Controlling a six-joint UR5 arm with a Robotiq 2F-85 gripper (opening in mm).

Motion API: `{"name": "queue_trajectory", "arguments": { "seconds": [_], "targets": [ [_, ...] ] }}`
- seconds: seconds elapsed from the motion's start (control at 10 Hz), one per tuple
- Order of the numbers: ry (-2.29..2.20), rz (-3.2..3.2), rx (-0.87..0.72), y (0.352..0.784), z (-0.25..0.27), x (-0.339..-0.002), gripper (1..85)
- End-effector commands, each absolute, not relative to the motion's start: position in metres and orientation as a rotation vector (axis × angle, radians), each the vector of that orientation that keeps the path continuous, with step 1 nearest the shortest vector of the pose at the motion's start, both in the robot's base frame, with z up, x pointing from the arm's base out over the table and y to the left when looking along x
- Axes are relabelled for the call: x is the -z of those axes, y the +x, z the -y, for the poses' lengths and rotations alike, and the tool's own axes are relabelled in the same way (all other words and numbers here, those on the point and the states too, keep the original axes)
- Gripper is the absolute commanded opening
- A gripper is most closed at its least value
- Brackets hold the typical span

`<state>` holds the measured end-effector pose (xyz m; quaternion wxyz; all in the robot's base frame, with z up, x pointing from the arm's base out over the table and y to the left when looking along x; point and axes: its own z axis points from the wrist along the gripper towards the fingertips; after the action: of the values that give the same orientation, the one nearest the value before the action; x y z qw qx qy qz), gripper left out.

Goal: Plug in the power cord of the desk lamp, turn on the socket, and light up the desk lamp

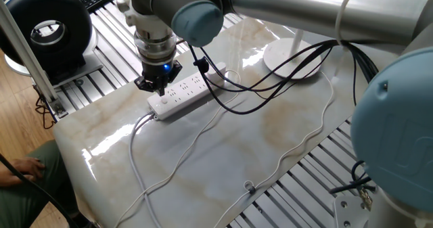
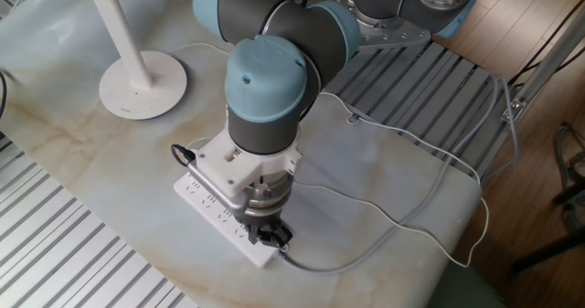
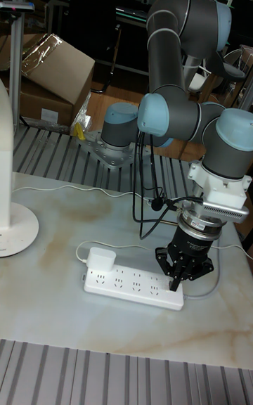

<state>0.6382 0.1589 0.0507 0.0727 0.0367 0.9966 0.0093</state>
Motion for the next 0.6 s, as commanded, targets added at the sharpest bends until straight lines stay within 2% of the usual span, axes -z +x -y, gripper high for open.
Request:
{"name": "queue_trajectory", "arguments": {
  "seconds": [0.0, 0.5],
  "targets": [
    [0.078, -2.949, -0.036, 0.647, -0.161, -0.06, 1.0],
    [0.03, -2.821, -0.034, 0.665, -0.166, -0.068, 1.0]
  ]
}}
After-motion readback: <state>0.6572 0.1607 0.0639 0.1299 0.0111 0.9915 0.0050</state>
